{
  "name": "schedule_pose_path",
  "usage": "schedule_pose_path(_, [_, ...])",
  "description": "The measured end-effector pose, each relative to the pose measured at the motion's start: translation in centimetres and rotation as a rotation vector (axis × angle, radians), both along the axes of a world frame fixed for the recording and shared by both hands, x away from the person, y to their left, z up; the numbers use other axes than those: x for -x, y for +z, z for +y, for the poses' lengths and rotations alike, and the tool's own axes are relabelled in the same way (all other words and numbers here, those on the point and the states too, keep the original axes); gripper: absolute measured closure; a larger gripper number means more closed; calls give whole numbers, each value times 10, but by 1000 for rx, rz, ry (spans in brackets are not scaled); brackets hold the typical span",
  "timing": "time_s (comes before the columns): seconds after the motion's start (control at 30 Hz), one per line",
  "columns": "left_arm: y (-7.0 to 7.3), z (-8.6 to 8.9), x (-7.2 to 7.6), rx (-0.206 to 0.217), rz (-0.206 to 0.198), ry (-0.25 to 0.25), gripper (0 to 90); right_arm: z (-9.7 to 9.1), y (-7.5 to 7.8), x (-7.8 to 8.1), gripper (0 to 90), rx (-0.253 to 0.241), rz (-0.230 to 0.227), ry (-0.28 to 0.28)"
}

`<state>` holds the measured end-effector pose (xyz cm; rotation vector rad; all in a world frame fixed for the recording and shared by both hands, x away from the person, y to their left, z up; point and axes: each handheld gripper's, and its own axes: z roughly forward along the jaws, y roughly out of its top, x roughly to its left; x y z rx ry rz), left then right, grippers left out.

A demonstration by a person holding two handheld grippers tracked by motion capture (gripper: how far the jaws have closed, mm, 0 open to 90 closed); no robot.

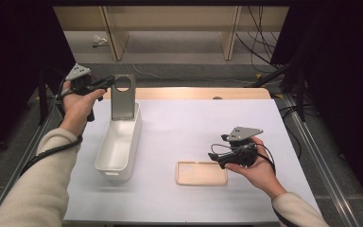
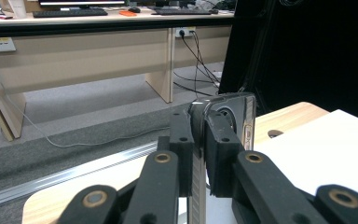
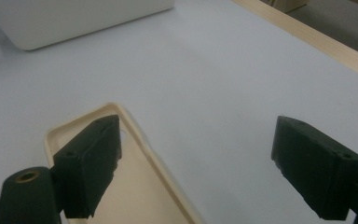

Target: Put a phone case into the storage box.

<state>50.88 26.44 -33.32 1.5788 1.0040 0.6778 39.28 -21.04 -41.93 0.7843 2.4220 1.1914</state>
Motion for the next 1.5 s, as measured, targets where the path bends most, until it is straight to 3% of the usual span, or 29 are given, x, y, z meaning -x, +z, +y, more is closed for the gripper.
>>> schedule_pose_path(1.5, [-30,0,-14,-10,46,8,820,0,1,0,165,-8,7,4])
